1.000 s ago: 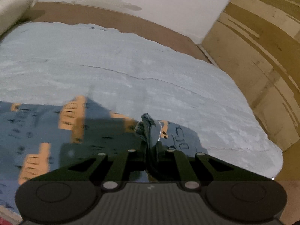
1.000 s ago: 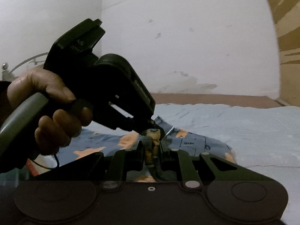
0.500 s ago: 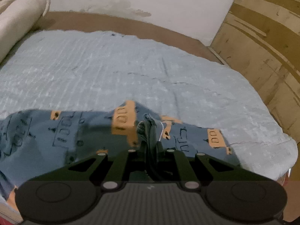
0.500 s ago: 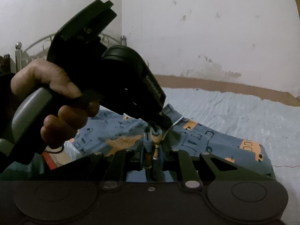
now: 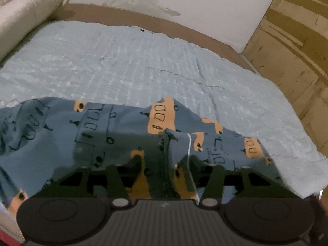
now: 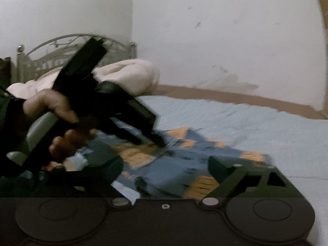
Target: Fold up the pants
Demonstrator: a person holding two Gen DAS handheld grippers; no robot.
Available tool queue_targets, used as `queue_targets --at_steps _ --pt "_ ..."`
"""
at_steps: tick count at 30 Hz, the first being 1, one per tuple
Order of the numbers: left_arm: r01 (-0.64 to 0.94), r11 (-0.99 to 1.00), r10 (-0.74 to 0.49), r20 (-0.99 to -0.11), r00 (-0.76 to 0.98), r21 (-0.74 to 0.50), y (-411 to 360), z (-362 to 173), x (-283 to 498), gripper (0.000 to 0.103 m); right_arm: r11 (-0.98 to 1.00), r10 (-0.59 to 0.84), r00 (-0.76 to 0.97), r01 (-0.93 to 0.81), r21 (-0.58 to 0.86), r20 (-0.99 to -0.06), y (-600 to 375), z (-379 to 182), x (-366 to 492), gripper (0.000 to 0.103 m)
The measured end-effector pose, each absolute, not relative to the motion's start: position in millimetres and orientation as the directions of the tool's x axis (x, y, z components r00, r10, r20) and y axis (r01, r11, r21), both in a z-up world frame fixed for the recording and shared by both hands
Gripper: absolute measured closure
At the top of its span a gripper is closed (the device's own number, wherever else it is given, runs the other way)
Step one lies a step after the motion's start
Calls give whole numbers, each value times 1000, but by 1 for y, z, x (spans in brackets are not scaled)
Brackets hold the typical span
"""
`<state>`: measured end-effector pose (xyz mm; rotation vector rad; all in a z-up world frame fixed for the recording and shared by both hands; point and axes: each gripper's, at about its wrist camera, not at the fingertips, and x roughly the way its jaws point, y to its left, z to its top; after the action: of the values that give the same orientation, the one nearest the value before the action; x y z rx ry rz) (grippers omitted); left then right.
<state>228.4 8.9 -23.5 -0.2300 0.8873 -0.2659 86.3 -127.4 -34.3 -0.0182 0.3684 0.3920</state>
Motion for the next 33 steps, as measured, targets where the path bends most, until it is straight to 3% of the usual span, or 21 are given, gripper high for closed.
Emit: queue_targets --at_steps 9,12,17,24,28,33 --pt "134 985 -174 -703 690 -111 -14 -14 203 4 999 50 916 -54 2 -399 -209 -41 84 1" --pt "150 987 -156 -659 736 -66 -26 -1 202 1 995 -14 913 -26 -93 -408 -222 -47 83 1" --pt "197 979 -183 -663 725 -55 -72 9 229 1 987 -4 915 -60 -147 -404 -226 -60 84 18" --pt "295 953 -245 -751 613 -70 -137 -16 275 1 957 42 929 -143 -251 -368 -209 -67 59 65" --pt "283 958 -212 -793 571 -53 -150 -35 287 1 947 77 922 -187 -261 -380 -207 -72 57 77" --pt "276 960 -202 -793 575 -44 -151 -43 287 1 918 97 923 -228 -325 -373 -196 -75 60 80"
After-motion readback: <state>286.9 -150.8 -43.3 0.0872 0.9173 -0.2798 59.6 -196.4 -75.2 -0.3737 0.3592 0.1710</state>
